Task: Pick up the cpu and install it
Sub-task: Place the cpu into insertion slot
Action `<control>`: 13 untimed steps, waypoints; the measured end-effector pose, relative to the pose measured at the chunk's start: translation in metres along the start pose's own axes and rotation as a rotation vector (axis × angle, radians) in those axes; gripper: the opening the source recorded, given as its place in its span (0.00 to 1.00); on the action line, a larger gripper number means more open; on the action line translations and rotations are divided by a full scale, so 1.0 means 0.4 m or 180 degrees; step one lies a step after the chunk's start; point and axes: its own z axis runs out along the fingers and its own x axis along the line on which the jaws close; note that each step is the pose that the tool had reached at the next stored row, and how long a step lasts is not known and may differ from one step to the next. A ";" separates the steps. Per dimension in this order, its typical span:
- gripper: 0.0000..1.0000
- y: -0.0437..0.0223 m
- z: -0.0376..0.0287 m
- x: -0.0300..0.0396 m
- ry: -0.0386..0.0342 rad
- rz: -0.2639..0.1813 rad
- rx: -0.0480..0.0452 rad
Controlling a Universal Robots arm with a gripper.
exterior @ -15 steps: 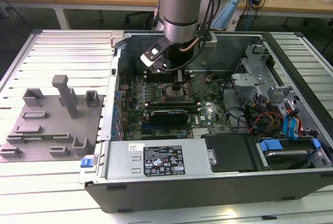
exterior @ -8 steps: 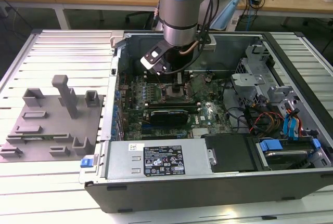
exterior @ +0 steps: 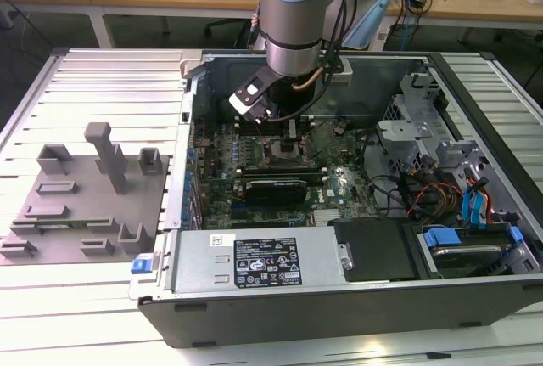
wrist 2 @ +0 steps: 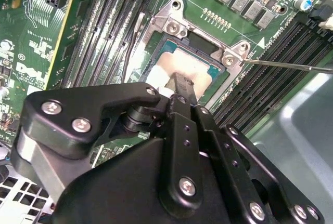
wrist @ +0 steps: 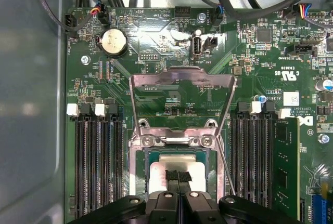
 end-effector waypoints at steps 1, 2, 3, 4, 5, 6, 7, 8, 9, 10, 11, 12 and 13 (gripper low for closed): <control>0.11 0.000 0.000 0.000 0.0000 0.0000 0.0000; 0.11 0.000 -0.002 0.000 0.0003 0.0000 -0.0002; 0.11 0.000 -0.003 0.001 0.0005 0.0000 -0.0003; 0.11 0.000 -0.008 0.000 0.0002 0.0000 -0.0001; 0.11 0.001 -0.013 0.000 0.0000 0.0000 0.0000; 0.11 0.001 -0.018 0.000 0.0000 0.0000 0.0000; 0.11 0.001 -0.023 0.000 0.0000 0.0000 0.0000; 0.11 0.001 -0.036 0.000 -0.0001 0.0000 0.0000; 0.11 0.002 -0.042 0.000 0.0000 0.0000 0.0000; 0.11 0.002 -0.051 0.000 -0.0001 0.0000 0.0000; 0.11 0.003 -0.065 0.000 -0.0001 0.0000 -0.0001; 0.11 0.003 -0.082 -0.001 -0.0001 -0.0001 -0.0001; 0.11 0.004 -0.092 -0.001 -0.0002 -0.0001 -0.0001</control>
